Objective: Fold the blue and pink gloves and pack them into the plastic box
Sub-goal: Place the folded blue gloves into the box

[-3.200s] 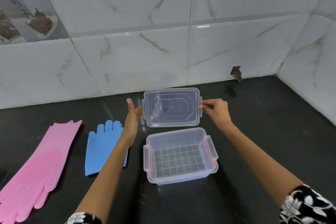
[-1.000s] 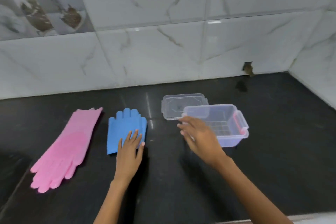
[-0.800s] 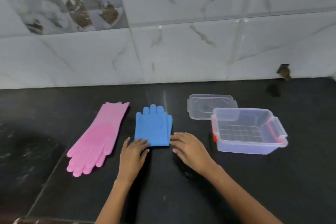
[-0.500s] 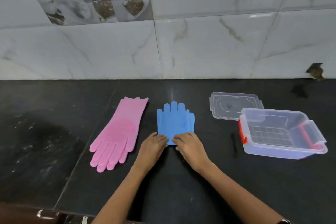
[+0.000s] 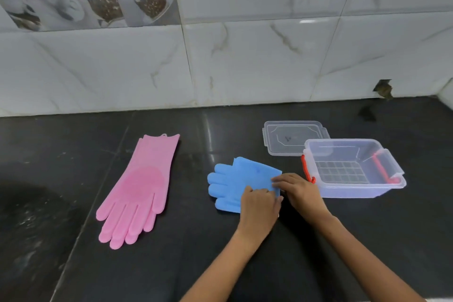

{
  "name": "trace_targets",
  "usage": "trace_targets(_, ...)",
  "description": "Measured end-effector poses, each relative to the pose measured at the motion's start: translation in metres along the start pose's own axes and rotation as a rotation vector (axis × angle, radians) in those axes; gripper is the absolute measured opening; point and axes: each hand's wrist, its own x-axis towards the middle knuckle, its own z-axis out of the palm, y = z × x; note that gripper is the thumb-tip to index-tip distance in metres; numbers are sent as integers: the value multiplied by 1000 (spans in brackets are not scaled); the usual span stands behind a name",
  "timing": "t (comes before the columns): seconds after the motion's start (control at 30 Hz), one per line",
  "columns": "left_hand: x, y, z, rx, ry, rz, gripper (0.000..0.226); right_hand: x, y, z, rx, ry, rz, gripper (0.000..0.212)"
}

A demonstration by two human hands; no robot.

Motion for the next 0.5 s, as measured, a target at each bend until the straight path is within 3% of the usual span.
trace_targets(0.1, -2, -16, -5, -203, 246, -74, 15, -11, -2, 7, 64, 51, 180, 37)
trace_targets(0.17, -3, -49, -6, -273, 311, -238, 10, -14, -6, 13, 140, 97, 347, 31)
trace_targets(0.27, -6, -107, -9, -423, 65, -481, 44, -12, -16, 16, 265, 75, 518, 31)
trace_targets(0.4, -2, -142, -12, -690, -129, -389, 54, 0, -26, 17, 318, -36, 616, 41)
trace_targets(0.5, 2, -147, -10, -737, -173, -377, 52, 7, -28, 20, 319, -57, 632, 45)
